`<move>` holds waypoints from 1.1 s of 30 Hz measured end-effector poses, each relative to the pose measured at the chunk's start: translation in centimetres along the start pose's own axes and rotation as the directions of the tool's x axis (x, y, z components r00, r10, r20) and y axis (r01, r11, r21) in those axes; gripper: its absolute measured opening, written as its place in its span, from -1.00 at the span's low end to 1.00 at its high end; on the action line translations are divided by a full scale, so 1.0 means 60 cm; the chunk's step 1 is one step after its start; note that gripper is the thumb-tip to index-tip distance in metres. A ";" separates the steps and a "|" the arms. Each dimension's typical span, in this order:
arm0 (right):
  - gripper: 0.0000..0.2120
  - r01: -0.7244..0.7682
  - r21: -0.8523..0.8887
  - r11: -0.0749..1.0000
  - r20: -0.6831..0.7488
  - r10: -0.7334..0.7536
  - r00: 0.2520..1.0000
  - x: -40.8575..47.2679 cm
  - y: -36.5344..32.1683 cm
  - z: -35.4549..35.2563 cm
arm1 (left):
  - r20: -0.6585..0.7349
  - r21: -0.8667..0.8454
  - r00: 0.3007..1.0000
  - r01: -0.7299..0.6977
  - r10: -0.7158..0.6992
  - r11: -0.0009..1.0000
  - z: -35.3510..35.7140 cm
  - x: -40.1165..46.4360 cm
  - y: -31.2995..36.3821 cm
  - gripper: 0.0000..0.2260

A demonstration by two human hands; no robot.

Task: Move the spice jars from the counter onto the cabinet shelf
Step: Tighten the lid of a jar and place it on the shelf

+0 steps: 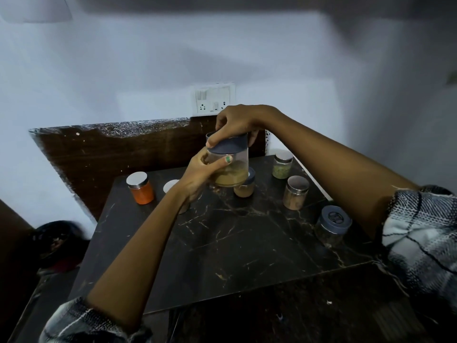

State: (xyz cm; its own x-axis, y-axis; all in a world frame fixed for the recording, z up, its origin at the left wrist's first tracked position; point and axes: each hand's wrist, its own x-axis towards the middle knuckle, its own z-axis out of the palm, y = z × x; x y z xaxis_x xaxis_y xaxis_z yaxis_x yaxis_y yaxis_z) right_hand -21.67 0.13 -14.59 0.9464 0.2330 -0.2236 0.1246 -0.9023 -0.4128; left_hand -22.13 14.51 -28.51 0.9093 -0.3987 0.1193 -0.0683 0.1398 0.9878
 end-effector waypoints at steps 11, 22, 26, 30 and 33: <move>-0.55 0.023 0.119 0.993 0.181 -0.044 0.982 -0.024 -0.020 -0.038 | 0.081 -0.184 0.993 0.099 -0.085 0.978 -0.013 -0.006 0.024 -0.40; -0.40 -0.056 0.057 0.997 -0.025 0.057 0.998 0.000 -0.028 -0.024 | 0.073 -0.242 0.996 0.066 -0.049 0.968 -0.016 -0.005 0.032 -0.52; -0.47 -0.074 0.097 0.993 0.077 0.066 0.995 -0.005 -0.031 -0.030 | 0.099 -0.296 0.993 0.094 -0.068 0.951 -0.015 -0.009 0.034 -0.30; -0.59 0.059 0.290 0.955 0.125 -0.099 0.987 -0.008 -0.018 -0.038 | 0.130 -0.376 0.990 0.108 -0.063 0.920 -0.025 -0.013 0.038 -0.17; -0.59 0.104 0.372 0.922 0.012 -0.117 0.993 0.000 -0.009 -0.031 | 0.129 -0.375 0.990 0.109 -0.064 0.921 -0.029 -0.016 0.045 -0.15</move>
State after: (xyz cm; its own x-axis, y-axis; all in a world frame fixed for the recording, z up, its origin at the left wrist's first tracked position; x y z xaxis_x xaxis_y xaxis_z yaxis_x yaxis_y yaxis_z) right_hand -21.17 -0.07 -12.76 0.9216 0.3412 -0.1848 0.1022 -0.6730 -0.7326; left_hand -22.47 16.83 -26.10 0.8511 -0.5206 0.0676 0.1897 0.4250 0.8851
